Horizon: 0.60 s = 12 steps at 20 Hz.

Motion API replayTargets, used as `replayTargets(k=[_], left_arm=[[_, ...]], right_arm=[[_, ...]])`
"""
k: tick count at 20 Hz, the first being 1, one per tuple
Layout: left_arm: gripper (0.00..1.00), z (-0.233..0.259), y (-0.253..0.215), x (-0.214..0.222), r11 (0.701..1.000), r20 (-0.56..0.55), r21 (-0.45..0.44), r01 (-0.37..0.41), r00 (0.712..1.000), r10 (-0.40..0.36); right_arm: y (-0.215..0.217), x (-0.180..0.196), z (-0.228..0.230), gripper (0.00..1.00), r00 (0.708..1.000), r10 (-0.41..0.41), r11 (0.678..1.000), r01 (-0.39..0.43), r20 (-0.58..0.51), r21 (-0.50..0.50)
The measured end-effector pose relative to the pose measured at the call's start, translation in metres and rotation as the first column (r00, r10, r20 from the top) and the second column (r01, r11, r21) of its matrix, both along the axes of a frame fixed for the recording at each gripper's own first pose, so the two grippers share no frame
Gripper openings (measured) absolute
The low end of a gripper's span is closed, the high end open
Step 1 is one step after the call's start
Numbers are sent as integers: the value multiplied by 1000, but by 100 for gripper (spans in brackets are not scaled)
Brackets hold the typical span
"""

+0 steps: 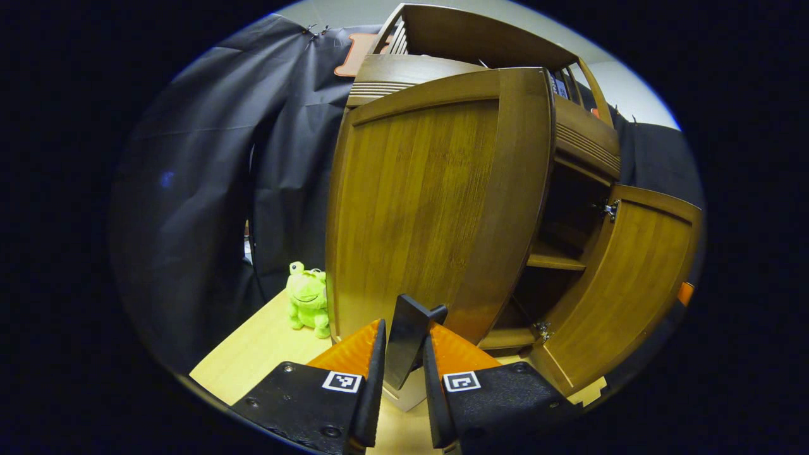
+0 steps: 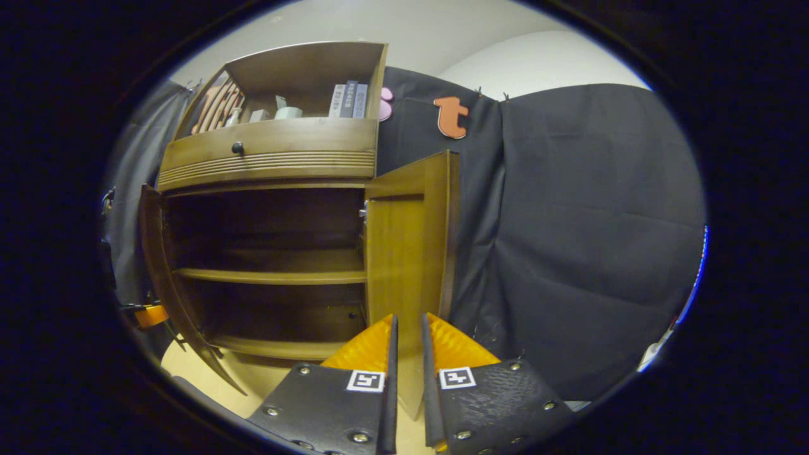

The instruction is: Open the right door of the double-door shoe cabinet with the right hand, and open the left door with the left hand.

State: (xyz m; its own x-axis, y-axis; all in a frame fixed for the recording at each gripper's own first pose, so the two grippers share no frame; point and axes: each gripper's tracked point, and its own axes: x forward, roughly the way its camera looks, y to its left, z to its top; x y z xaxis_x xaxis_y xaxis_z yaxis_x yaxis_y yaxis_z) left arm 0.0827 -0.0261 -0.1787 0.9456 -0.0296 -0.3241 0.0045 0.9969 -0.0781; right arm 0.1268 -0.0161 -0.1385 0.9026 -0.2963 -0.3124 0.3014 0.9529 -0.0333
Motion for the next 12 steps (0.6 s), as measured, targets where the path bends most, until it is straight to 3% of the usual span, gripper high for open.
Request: replayTargets(k=[2,6,12], left_arm=[[30,2,5,-3,1000,1,5,-7,1000,7],[34,4,20,-11,999,0,23,-25,1000,25],[33,7,49,-23,994,0,37,-106,994,106]], right_arm=[[9,-1,-2,17,999,34,999,-34,-5,9],[26,5,-3,17,995,101,994,-101,3,35],[49,7,-7,17,980,199,979,-198,-13,54]])
